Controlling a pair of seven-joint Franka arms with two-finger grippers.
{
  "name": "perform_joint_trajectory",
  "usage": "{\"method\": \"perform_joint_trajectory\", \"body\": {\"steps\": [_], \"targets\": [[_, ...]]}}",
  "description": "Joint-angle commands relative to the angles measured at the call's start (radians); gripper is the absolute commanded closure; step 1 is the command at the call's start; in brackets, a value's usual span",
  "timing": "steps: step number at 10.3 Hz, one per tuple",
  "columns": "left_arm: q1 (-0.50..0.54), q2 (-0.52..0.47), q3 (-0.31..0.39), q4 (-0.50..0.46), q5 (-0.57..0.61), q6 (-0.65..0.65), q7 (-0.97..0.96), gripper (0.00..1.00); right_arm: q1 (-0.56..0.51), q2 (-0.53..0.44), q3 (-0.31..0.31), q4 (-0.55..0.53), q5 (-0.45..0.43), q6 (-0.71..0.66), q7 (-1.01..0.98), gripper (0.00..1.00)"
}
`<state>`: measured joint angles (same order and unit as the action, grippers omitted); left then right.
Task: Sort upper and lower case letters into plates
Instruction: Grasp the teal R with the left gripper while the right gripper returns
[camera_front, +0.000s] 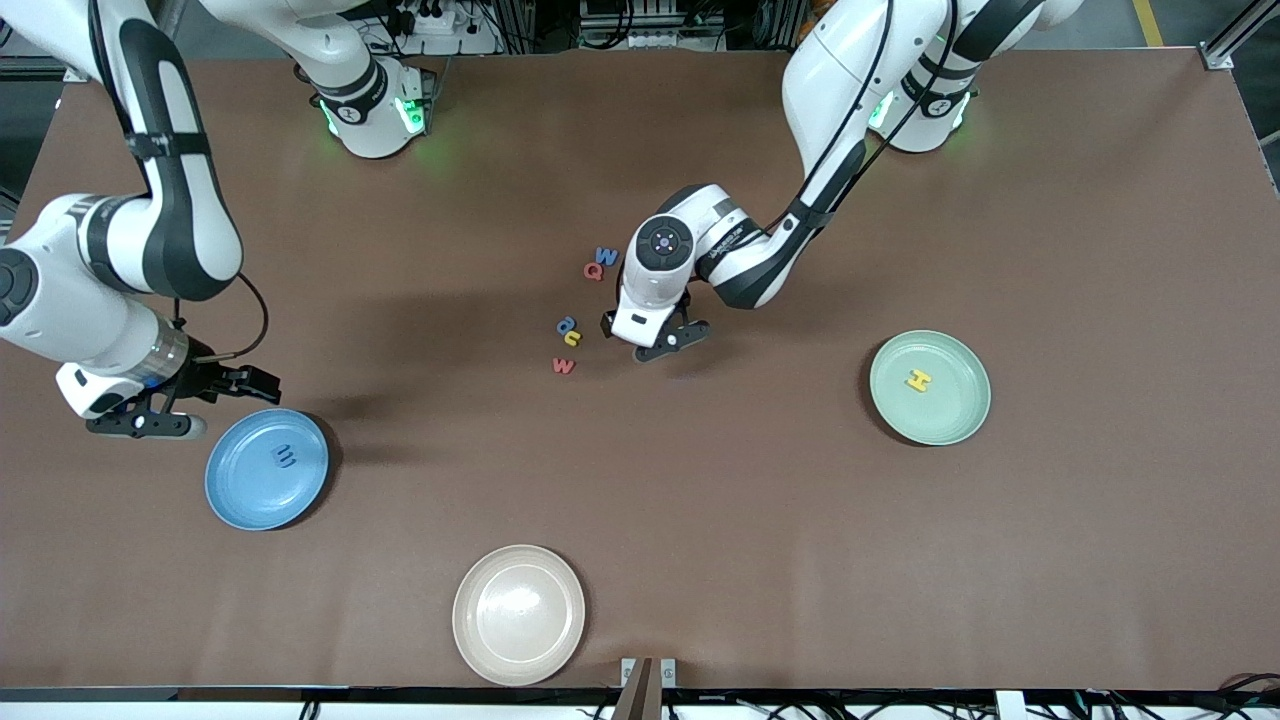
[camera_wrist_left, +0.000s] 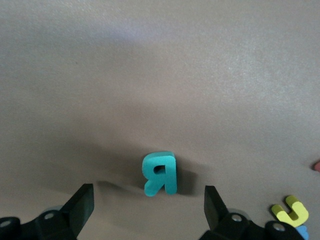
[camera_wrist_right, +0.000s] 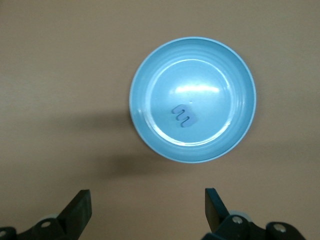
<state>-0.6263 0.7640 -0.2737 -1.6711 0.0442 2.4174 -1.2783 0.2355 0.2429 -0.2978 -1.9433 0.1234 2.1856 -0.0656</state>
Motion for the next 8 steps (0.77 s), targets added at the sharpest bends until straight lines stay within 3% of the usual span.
{"method": "perform_joint_trajectory", "body": {"steps": [1, 5, 8], "targets": [[-0.009, 0.009, 0.015, 0.021, -0.011, 0.006, -0.009, 0.25, 0.025, -0.033, 0.003, -0.002, 0.016, -0.064, 0.068, 0.00], [-0.001, 0.011, 0.015, 0.019, -0.009, 0.006, 0.000, 0.28, 0.118, -0.013, 0.003, -0.013, 0.016, -0.075, 0.188, 0.00], [-0.003, 0.028, 0.015, 0.021, -0.009, 0.006, 0.002, 0.39, 0.215, 0.029, 0.003, -0.016, 0.016, -0.041, 0.312, 0.00]]}}
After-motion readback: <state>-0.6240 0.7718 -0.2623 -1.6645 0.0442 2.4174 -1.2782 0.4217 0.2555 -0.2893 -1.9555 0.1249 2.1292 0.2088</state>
